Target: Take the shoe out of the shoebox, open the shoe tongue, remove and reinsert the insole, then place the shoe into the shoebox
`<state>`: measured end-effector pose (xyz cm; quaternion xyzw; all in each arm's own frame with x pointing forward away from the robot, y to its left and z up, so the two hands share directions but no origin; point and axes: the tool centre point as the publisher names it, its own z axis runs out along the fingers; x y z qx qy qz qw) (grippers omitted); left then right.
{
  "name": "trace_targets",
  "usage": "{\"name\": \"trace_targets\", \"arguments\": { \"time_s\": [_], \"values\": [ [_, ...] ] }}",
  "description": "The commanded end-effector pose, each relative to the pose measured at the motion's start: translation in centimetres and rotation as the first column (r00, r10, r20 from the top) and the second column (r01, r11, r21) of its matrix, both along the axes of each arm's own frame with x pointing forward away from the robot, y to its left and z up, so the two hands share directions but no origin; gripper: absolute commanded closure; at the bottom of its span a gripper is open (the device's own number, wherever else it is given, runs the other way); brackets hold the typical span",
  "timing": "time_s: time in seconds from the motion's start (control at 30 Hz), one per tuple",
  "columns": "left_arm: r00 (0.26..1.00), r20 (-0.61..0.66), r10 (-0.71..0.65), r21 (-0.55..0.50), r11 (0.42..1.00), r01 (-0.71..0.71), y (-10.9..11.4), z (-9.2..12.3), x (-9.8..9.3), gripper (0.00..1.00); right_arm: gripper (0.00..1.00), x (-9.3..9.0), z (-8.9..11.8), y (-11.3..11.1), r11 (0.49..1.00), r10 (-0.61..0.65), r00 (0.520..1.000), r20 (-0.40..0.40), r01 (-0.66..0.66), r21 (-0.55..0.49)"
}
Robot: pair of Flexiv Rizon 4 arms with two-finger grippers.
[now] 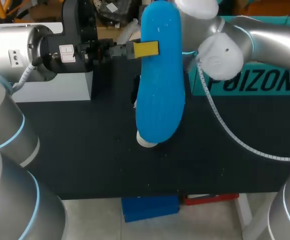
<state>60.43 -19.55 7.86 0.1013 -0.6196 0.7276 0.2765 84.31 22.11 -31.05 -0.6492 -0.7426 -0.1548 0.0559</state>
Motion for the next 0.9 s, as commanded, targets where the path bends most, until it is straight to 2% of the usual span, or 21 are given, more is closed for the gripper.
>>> {"name": "trace_targets", "arguments": {
  "time_s": [0.03,0.43,0.5,0.57,0.63,0.67,0.77,0.83,0.9],
  "values": [
    [1.0,-0.001,0.002,0.0,1.0,-0.002,0.0,-0.2,-0.1,1.0,0.0,-0.8,0.9,-1.4,0.911,0.167,0.978,0.124,-0.202,0.361],
    [1.0,-0.001,0.002,0.0,1.0,-0.002,0.0,-0.2,-0.1,1.0,0.0,-0.8,0.9,-1.4,0.911,0.167,0.978,0.124,-0.202,0.361],
    [1.0,-0.001,0.002,0.0,1.0,-0.002,0.0,-0.2,-0.1,1.0,0.0,-1.4,1.5,-2.2,0.875,0.117,0.981,0.153,-0.175,0.452],
    [1.0,-0.001,0.002,0.0,1.0,-0.002,0.0,-0.2,-0.1,1.0,0.0,-1.8,2.3,-2.4,0.866,0.086,0.982,0.171,-0.158,0.474],
    [1.0,-0.001,0.002,0.0,1.0,-0.002,0.0,-0.2,-0.1,1.0,0.0,-1.8,2.9,-2.5,0.8,0.036,0.978,0.207,-0.152,0.58],
    [1.0,-0.001,0.002,0.0,1.0,-0.002,0.0,-0.2,-0.1,1.0,0.0,-1.8,3.2,-2.6,0.799,0.032,0.978,0.207,-0.149,0.582],
    [1.0,-0.001,0.002,0.0,1.0,-0.002,0.0,-0.2,-0.1,1.0,0.0,-1.6,3.9,-2.4,0.678,-0.01,0.972,0.233,-0.165,0.716],
    [1.0,-0.001,0.002,0.0,1.0,-0.002,0.0,-0.2,-0.1,1.0,0.0,-1.5,4.2,-2.4,0.682,-0.01,0.973,0.231,-0.163,0.713],
    [1.0,-0.001,0.002,0.0,1.0,-0.002,0.0,-0.2,-0.1,1.0,0.0,-1.5,4.7,-2.4,0.641,-0.022,0.972,0.236,-0.167,0.749]
  ]
}}
